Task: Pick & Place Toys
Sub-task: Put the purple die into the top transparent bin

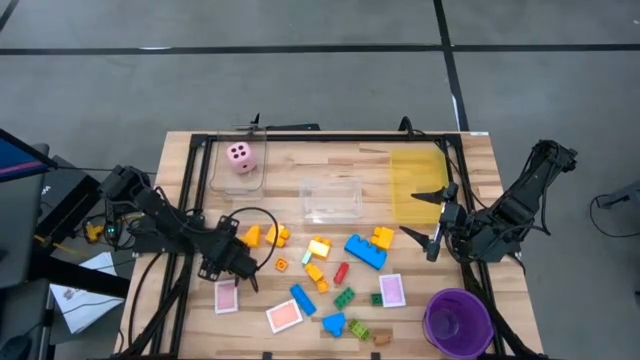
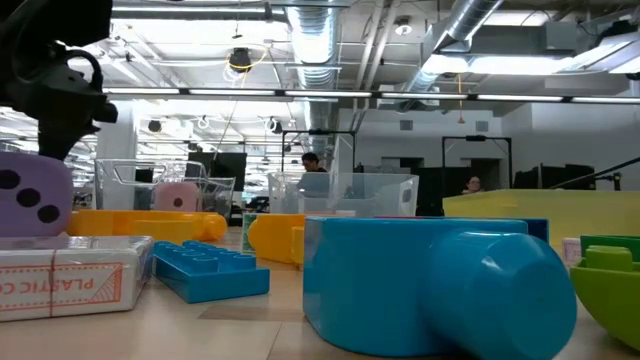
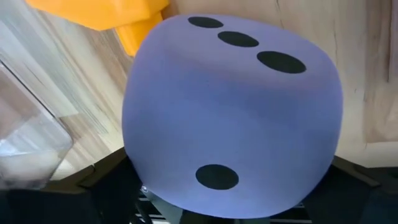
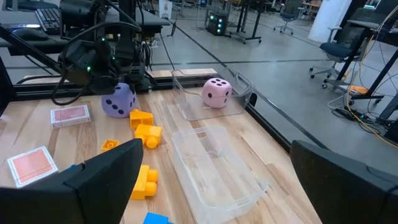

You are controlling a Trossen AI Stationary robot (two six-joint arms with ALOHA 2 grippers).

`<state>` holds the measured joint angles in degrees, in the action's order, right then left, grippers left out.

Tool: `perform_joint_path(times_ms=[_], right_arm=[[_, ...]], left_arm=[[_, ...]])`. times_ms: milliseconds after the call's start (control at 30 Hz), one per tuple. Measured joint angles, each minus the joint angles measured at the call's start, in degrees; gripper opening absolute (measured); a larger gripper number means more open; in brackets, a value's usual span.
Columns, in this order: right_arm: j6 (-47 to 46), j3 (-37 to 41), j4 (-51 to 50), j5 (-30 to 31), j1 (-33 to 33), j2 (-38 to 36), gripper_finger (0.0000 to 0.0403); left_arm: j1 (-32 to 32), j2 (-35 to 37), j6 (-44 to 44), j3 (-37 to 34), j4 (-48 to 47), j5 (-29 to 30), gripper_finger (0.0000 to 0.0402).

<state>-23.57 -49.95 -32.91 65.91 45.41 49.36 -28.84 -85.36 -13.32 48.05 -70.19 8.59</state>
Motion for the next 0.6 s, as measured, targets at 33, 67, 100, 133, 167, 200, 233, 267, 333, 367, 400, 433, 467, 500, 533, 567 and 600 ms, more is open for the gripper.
perform_joint_path(times_ms=[33, 67, 100, 133, 167, 200, 233, 267, 333, 367, 400, 433, 467, 500, 533, 567, 600], right_arm=[[0.0, 0.0, 0.0, 0.0, 0.0, 0.0, 0.04], [0.0, 0.0, 0.0, 0.0, 0.0, 0.0, 0.04], [0.0, 0.0, 0.0, 0.0, 0.0, 0.0, 0.04], [0.0, 0.0, 0.0, 0.0, 0.0, 0.0, 0.04], [0.0, 0.0, 0.0, 0.0, 0.0, 0.0, 0.04], [0.0, 0.0, 0.1, 0.0, 0.0, 0.0, 0.04], [0.0, 0.0, 0.1, 0.0, 0.0, 0.0, 0.04], [0.0, 0.0, 0.1, 0.0, 0.0, 0.0, 0.04], [0.0, 0.0, 0.1, 0.0, 0.0, 0.0, 0.04], [0.0, 0.0, 0.1, 0.0, 0.0, 0.0, 0.04], [0.0, 0.0, 0.1, 0.0, 0.0, 0.0, 0.04], [0.0, 0.0, 0.1, 0.0, 0.0, 0.0, 0.04], [0.0, 0.0, 0.1, 0.0, 0.0, 0.0, 0.04], [0.0, 0.0, 0.1, 0.0, 0.0, 0.0, 0.04], [0.0, 0.0, 0.1, 0.0, 0.0, 0.0, 0.04], [0.0, 0.0, 0.1, 0.0, 0.0, 0.0, 0.04], [0.0, 0.0, 0.1, 0.0, 0.0, 0.0, 0.04]], left_arm=[[0.0, 0.0, -0.6, 0.1, -0.1, 0.0, 0.0345], [0.0, -0.1, -1.0, 0.5, -0.2, -0.1, 0.0345], [0.0, -0.1, -1.3, 1.0, -0.2, -0.1, 0.0345], [0.0, -0.2, -1.9, 1.7, -0.2, 0.0, 0.0345], [0.0, 0.0, -2.2, 2.5, -0.3, 0.1, 0.0345], [0.0, 0.4, -2.6, 3.3, -0.4, 0.1, 0.0345], [0.0, 0.7, -3.2, 4.4, -0.9, 0.2, 0.0345], [0.0, 1.0, -3.7, 5.7, -1.2, 0.6, 0.0345], [0.0, 1.8, -5.3, 8.6, -1.9, 2.9, 0.0345], [0.0, 2.1, -6.4, 10.0, -2.7, 4.5, 0.0345], [0.0, 2.5, -7.5, 11.5, -3.8, 6.6, 0.0345], [0.2, 2.8, -8.6, 12.9, -4.6, 9.3, 0.0345], [0.6, 3.1, -9.8, 14.2, -5.2, 12.7, 0.0345], [1.2, 3.5, -11.1, 15.6, -6.0, 16.5, 0.0345], [2.1, 3.9, -12.1, 16.8, -6.9, 20.6, 0.0345], [3.4, 4.3, -13.0, 17.8, -7.8, 24.5, 0.0345], [5.1, 4.6, -13.8, 18.6, -8.6, 28.0, 0.0345]])
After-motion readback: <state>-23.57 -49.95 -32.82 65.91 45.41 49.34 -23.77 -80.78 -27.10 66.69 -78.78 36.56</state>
